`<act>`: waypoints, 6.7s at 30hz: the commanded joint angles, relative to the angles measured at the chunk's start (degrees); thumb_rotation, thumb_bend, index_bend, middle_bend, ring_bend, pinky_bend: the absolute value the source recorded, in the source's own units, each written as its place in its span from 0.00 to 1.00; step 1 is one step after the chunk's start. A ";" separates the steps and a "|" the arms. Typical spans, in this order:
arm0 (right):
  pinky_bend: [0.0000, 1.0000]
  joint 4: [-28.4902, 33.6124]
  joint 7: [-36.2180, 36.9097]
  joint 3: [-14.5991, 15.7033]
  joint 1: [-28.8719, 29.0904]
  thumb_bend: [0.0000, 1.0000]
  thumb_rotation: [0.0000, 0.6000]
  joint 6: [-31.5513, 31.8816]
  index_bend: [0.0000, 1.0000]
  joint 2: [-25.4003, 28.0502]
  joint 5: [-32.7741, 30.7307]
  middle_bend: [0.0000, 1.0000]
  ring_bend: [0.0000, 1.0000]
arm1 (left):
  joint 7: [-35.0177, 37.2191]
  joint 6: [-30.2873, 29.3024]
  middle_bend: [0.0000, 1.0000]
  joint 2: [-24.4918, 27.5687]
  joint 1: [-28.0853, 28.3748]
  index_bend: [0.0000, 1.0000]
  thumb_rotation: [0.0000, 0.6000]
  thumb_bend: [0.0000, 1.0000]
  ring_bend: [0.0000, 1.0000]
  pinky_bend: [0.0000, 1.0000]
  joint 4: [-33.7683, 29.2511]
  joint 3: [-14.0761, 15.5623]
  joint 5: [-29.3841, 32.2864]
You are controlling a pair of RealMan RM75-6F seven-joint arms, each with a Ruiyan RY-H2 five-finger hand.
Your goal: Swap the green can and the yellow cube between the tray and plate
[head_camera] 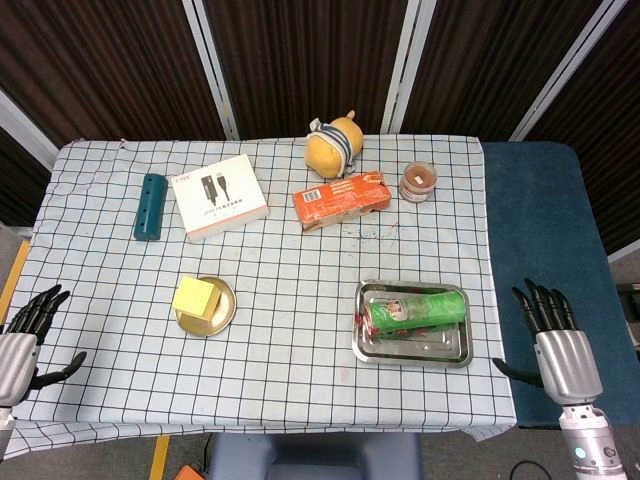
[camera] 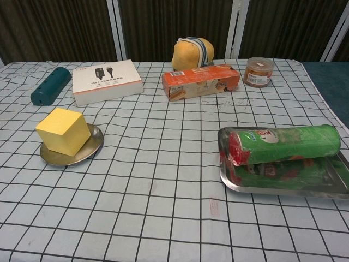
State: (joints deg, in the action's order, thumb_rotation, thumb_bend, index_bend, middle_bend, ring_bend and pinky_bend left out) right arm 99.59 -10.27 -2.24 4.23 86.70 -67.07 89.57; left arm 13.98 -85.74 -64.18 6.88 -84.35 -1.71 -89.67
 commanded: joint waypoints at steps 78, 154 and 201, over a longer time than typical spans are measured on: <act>0.68 -22.39 -7.01 -13.05 35.49 0.23 1.00 -26.39 0.91 -24.34 -17.84 0.68 0.66 | -1.48 0.50 0.05 4.82 -3.04 0.16 1.00 0.29 0.00 0.17 -2.73 -4.17 9.12; 0.00 -4.73 -12.32 4.48 16.82 0.08 1.00 -1.36 0.00 -6.19 -11.92 0.00 0.00 | -13.99 4.89 0.05 4.20 1.36 0.03 1.00 0.29 0.01 0.22 -7.50 -4.62 8.09; 0.00 -6.92 8.66 2.39 6.25 0.08 1.00 3.99 0.00 -2.89 3.47 0.00 0.00 | -28.24 33.18 0.00 -11.05 25.43 0.00 1.00 0.31 0.00 0.21 -0.56 -4.84 16.93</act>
State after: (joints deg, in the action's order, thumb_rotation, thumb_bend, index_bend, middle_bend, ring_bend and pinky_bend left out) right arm 92.68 -1.65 0.20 10.49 90.78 -69.96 93.03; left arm -14.55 -52.73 -74.79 32.07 -85.42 -6.65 -72.78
